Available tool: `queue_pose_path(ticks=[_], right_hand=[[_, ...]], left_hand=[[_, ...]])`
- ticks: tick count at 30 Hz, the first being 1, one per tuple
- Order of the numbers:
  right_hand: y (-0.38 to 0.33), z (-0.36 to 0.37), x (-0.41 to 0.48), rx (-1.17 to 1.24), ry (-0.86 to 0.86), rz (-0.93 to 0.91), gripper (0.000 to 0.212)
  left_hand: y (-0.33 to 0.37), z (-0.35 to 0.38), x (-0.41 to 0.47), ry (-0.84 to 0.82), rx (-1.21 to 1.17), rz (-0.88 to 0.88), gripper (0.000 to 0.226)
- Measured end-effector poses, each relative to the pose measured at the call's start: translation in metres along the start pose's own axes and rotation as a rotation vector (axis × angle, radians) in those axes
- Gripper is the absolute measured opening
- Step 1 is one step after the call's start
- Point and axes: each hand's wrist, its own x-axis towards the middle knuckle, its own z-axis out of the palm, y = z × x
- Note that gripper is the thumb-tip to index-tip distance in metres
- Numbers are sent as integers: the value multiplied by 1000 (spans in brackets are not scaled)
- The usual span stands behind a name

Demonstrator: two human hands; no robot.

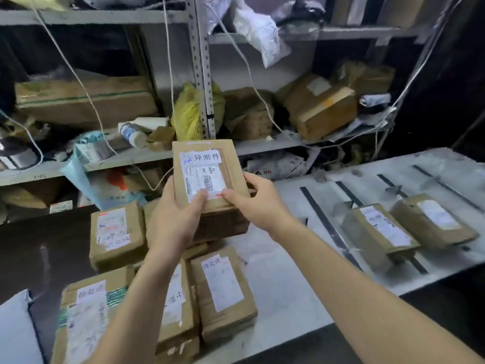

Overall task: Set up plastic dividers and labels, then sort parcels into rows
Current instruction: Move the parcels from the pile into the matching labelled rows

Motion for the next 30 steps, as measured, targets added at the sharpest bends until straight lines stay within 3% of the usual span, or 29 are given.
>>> queue_pose_path(ticks=[4, 8, 12, 16, 21, 26, 30], right_hand=[[35, -107, -29, -39, 97, 20, 52], [70, -224, -61, -70, 191, 53, 44], [105, -329, -79, -75, 298, 77, 45], [137, -428, -88, -76, 401, 105, 48], [178, -527, -72, -74, 454, 119, 40], [223, -621, -34, -109, 521, 168, 47], [253, -694, -11, -95, 501, 243, 26]], left_hand=[[51, 90, -47, -93, -32, 19, 56], [109, 186, -92, -180, -58, 80, 56], [163, 279, -127, -302, -137, 156, 38], [215, 369, -151, -414, -175, 208, 44], [262, 474, -154, -473, -144, 292, 45], [296, 584, -143, -528, -148, 345, 53], [324, 665, -148, -591, -165, 324, 52]])
